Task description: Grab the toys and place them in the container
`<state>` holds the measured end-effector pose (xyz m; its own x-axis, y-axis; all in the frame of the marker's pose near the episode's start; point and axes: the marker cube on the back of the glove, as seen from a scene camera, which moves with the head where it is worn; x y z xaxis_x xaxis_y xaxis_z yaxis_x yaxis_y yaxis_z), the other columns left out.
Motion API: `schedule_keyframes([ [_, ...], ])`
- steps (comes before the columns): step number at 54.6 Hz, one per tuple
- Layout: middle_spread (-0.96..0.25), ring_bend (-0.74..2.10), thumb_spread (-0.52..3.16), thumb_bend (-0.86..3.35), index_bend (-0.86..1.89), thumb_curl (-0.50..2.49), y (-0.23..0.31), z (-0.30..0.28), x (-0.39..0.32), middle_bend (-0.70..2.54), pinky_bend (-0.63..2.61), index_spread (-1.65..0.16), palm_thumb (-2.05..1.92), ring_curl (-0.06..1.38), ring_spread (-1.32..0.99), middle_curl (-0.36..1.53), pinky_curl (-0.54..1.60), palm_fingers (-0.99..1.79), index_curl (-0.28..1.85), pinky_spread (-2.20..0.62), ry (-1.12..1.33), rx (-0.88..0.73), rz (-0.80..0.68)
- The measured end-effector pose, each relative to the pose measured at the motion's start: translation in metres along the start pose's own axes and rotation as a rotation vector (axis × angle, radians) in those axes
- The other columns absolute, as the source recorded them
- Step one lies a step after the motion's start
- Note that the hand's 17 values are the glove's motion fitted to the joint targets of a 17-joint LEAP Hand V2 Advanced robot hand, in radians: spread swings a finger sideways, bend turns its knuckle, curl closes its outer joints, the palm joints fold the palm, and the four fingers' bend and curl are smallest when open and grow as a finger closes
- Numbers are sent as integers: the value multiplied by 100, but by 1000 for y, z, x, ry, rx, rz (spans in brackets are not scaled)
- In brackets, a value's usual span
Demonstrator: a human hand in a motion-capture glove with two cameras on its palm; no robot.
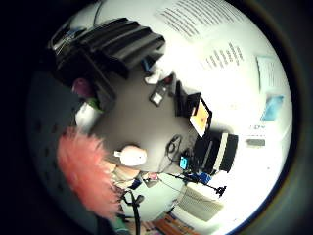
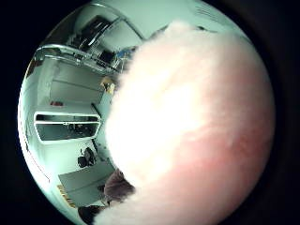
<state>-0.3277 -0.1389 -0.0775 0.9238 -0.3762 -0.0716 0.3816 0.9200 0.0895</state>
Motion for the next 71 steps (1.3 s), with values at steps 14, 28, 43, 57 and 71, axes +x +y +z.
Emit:
schedule_keyframes([
  [14,-29,128,58,14,87,103,-12,36,-66,111,109,-43,71,80,-46,97,59,60,105,-31,-11,-29,-178],
  [28,-23,121,89,-9,13,88,-13,89,-87,59,137,-33,33,79,-37,82,66,-50,92,-26,-41,-238,-122],
  [43,5,51,114,-3,-4,60,2,82,-52,7,118,-16,5,52,-7,48,51,-53,42,0,-155,-119,-23],
  [57,8,42,123,-2,-2,48,28,24,9,8,109,-13,4,47,0,34,44,-44,22,4,-76,-104,84],
  [71,7,40,125,-2,1,41,132,19,121,11,102,-14,4,45,1,27,39,-36,14,5,-34,-113,240],
])
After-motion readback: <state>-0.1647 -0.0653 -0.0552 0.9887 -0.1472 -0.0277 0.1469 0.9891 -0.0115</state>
